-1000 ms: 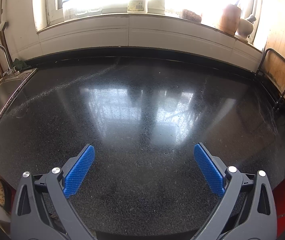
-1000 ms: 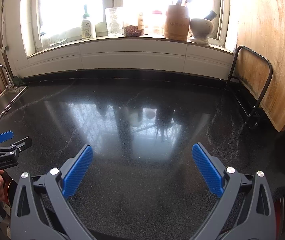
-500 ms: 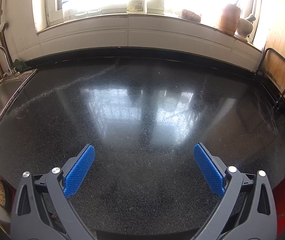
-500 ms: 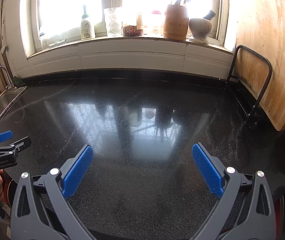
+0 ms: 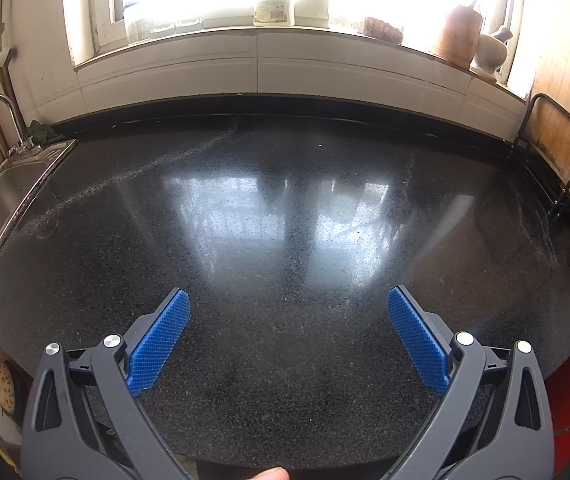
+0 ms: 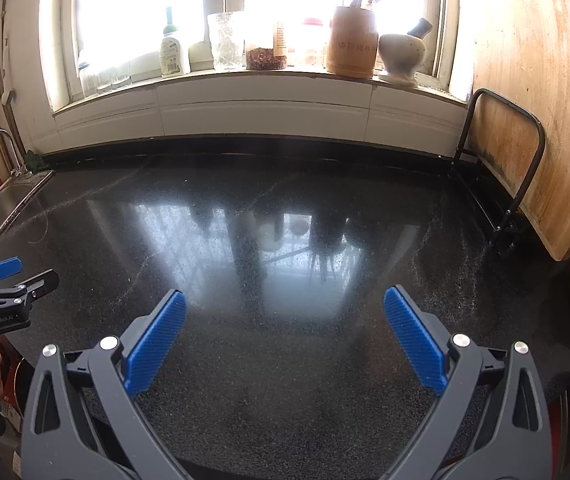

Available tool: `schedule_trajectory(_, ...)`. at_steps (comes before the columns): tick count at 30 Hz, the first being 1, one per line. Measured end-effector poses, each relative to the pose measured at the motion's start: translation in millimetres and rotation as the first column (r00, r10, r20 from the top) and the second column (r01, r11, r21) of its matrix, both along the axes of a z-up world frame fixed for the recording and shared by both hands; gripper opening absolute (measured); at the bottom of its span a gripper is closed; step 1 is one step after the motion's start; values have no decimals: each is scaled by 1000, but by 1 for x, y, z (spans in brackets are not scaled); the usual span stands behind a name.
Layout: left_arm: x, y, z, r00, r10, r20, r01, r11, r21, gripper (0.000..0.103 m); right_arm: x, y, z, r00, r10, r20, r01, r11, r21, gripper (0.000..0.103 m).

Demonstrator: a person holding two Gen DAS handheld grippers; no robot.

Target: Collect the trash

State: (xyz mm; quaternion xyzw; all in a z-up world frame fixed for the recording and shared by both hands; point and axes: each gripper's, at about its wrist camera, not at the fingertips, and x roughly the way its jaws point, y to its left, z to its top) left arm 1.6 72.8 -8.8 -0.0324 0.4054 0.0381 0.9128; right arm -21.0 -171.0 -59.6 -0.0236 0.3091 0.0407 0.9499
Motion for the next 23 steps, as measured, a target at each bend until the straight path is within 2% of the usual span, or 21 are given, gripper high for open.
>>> schedule_trajectory(15,4,1,0,1000,-25,8,25,1000,-7,96,6,-2,-5,1000,-5,-12,5,1000,7,96)
schedule_trajectory(23,29,19,-7,999,-34,-14,34,999,14,96,27,-15,-16,999,1,-32,0,1000,25,96)
